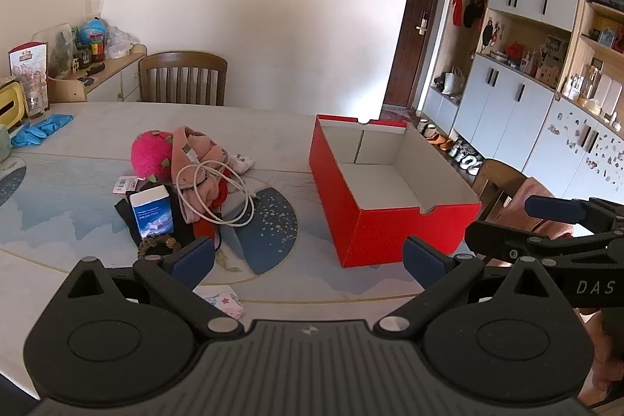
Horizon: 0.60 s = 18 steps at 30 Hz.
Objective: Organize objects
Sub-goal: 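Move the left tool toward the cartoon-printed face mask on the table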
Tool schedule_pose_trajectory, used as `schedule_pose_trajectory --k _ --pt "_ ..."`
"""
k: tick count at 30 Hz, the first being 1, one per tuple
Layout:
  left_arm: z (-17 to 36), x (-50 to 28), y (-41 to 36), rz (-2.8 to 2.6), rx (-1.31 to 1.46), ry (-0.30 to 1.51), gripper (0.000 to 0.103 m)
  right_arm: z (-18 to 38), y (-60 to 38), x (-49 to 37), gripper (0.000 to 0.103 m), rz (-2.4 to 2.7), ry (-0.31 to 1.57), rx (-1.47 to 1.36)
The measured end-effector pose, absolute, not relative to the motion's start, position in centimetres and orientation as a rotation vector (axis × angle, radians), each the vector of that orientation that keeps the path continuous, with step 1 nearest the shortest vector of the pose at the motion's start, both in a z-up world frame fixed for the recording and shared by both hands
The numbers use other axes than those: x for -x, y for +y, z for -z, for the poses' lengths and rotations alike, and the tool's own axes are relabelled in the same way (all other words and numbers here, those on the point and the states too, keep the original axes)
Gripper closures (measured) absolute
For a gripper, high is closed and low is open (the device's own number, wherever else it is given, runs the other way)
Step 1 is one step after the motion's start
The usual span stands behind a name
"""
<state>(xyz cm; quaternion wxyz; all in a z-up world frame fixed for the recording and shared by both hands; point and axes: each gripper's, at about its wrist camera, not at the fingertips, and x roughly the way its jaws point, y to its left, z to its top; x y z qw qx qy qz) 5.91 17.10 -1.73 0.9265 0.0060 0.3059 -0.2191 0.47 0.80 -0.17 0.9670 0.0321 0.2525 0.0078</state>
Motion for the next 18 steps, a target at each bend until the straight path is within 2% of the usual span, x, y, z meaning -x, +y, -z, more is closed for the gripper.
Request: schedule_pose_trajectory --k 18 --pt "4.4 -8.0 17.2 0.375 -0.057 0.652 0.000 0.5 -5.0 -1.7 0.005 0.063 0.545 -0.053"
